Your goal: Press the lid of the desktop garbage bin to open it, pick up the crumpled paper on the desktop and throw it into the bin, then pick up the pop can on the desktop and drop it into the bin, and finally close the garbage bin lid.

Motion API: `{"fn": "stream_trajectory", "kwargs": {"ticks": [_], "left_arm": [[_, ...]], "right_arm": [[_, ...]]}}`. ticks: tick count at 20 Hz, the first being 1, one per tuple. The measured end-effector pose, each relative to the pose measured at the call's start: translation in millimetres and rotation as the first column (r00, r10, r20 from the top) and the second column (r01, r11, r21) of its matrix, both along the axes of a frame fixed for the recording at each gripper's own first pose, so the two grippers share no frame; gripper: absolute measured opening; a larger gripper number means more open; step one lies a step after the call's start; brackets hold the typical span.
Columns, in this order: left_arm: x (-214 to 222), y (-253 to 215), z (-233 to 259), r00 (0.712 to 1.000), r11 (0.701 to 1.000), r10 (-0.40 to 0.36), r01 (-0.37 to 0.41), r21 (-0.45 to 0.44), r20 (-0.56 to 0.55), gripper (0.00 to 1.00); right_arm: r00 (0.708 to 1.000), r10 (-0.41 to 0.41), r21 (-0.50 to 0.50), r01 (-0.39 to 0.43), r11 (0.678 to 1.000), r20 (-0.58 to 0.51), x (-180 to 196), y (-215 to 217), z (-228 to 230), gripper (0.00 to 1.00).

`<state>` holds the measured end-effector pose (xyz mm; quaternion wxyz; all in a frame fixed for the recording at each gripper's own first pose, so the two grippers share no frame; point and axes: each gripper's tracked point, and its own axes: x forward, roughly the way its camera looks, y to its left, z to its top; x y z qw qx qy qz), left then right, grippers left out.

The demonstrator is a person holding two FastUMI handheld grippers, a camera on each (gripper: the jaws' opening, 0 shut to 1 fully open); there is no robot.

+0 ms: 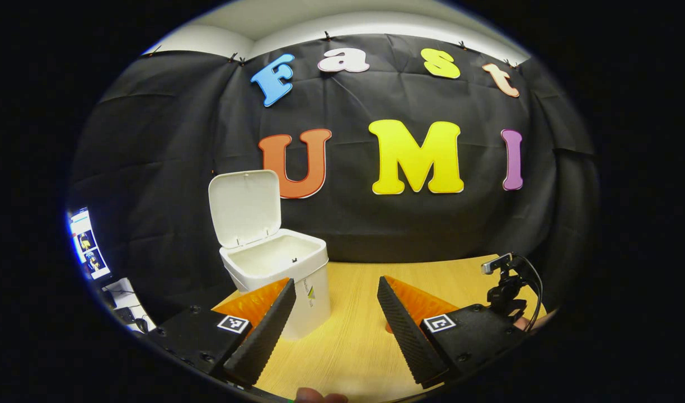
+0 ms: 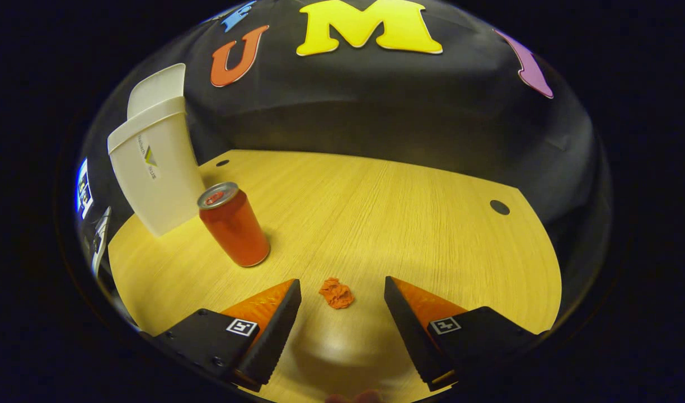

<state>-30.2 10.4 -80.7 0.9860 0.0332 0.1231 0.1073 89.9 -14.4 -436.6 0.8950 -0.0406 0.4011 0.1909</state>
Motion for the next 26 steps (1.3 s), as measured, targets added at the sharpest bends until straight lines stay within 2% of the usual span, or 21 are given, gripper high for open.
{"fn": "stream_trajectory", "kwargs": {"ticks": [7, 10, 12, 13, 16, 17, 19, 21, 22, 26], "left_arm": [[-11, 15, -5, 0.998, 0.998, 0.059, -0.059, 0.001, -0.018, 0.97], [-15, 20, -7, 0.997, 0.997, 0.074, -0.074, 0.000, -0.023, 0.97], [-16, 22, -7, 0.997, 0.997, 0.079, -0.079, 0.002, -0.025, 0.97], [-16, 22, -6, 0.997, 0.997, 0.080, -0.080, 0.006, -0.024, 0.97], [-15, 24, -2, 0.997, 0.997, 0.080, -0.080, 0.016, -0.015, 0.97], [-15, 24, -2, 0.997, 0.997, 0.079, -0.079, 0.017, -0.014, 0.97], [-15, 27, -3, 0.997, 0.997, 0.077, -0.077, 0.015, -0.016, 0.97], [-13, 31, -4, 0.997, 0.997, 0.076, -0.076, 0.006, -0.014, 0.97], [-14, 34, -4, 0.997, 0.997, 0.075, -0.075, -0.001, -0.009, 0.97], [-9, 48, -12, 0.998, 0.997, 0.069, -0.069, -0.021, -0.001, 0.97]], "right_arm": [[0.998, 0.004, -0.032, -0.006, 0.999, -0.056, 2, 3, -26, 0.95], [0.999, 0.017, -0.026, -0.018, 0.999, -0.044, 7, 10, -28, 0.95], [0.999, 0.021, -0.024, -0.022, 0.999, -0.043, 6, 15, -30, 0.82], [0.999, 0.019, -0.024, -0.020, 1.000, -0.044, 7, 15, -29, 0.67], [0.998, 0.017, -0.036, -0.019, 0.999, -0.053, 3, 17, -29, 0.35], [0.998, 0.022, -0.035, -0.024, 0.999, -0.060, 2, 18, -28, 0.27], [0.997, 0.025, -0.033, -0.028, 0.999, -0.074, -1, 22, -25, 0.27], [0.998, 0.013, -0.009, -0.013, 1.000, -0.068, -5, 22, -6, 0.15], [0.998, 0.012, 0.009, -0.012, 1.000, -0.065, -8, 25, 7, 0.13], [0.999, 0.034, 0.067, -0.035, 0.997, 0.020, -12, 41, 85, 0.14]]}}
